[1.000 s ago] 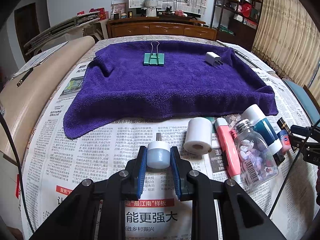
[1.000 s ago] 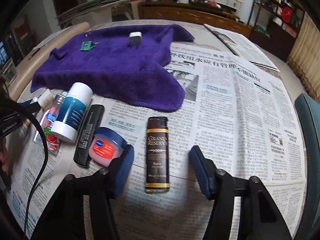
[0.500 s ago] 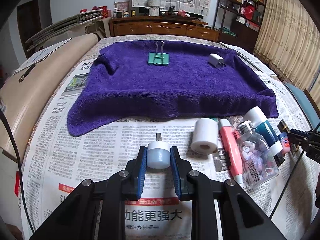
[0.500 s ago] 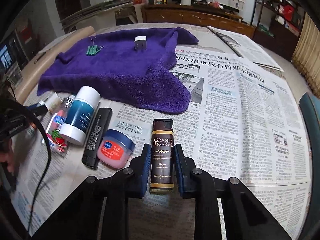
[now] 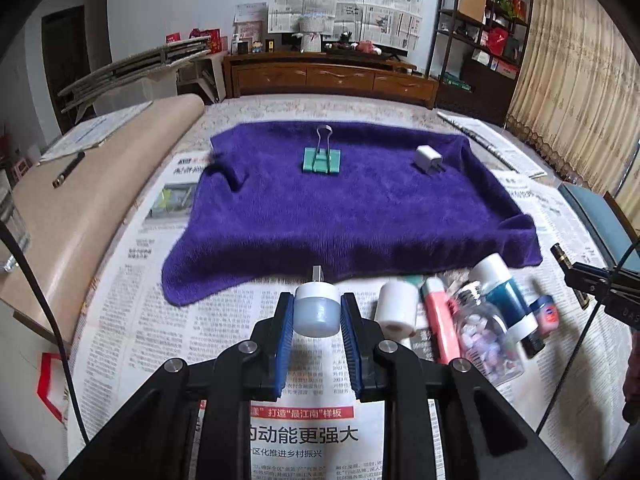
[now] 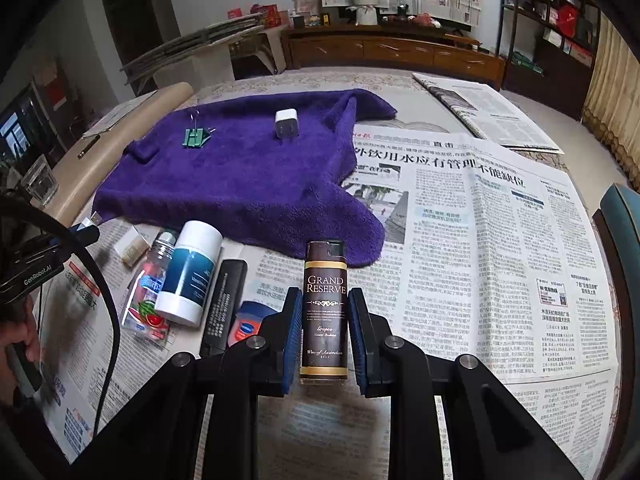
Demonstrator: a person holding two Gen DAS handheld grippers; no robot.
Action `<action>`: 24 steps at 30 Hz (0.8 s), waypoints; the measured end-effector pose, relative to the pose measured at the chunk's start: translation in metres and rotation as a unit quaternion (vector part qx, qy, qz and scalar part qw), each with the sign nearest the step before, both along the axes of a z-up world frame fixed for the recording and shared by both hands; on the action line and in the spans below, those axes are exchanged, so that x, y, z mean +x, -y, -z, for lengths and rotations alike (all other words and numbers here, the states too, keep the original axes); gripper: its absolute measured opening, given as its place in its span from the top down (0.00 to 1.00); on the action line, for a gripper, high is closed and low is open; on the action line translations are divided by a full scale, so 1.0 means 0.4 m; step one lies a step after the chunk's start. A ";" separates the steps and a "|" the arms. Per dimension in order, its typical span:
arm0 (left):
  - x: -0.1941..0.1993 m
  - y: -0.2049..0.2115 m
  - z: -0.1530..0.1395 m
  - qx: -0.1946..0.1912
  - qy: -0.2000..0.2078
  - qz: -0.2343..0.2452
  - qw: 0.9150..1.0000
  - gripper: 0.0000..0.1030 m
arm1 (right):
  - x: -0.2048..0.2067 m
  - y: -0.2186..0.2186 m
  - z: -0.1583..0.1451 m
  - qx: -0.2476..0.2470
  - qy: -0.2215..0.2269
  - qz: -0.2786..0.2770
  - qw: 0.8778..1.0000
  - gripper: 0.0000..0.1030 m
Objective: Organize rigid objects
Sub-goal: 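Place the white cylinder on the towel with the left tool while the right tool sets the bottle there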
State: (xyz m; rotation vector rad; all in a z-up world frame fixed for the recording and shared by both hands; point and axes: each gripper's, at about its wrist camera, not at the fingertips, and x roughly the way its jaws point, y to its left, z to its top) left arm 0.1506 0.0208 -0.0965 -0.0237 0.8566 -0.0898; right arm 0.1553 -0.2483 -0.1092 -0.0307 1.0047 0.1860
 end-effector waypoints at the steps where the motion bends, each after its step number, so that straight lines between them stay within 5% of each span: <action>1: 0.002 -0.002 -0.009 -0.001 0.003 0.000 1.000 0.78 | 0.004 -0.005 -0.006 0.003 0.001 0.000 1.000 0.78; 14: 0.099 -0.042 -0.117 0.013 0.035 0.002 0.999 0.78 | 0.108 -0.060 -0.066 0.032 0.020 0.008 0.999 0.78; 24: 0.252 -0.051 -0.109 -0.019 0.030 0.005 0.999 0.78 | 0.268 -0.110 -0.091 0.045 0.031 -0.002 0.999 0.78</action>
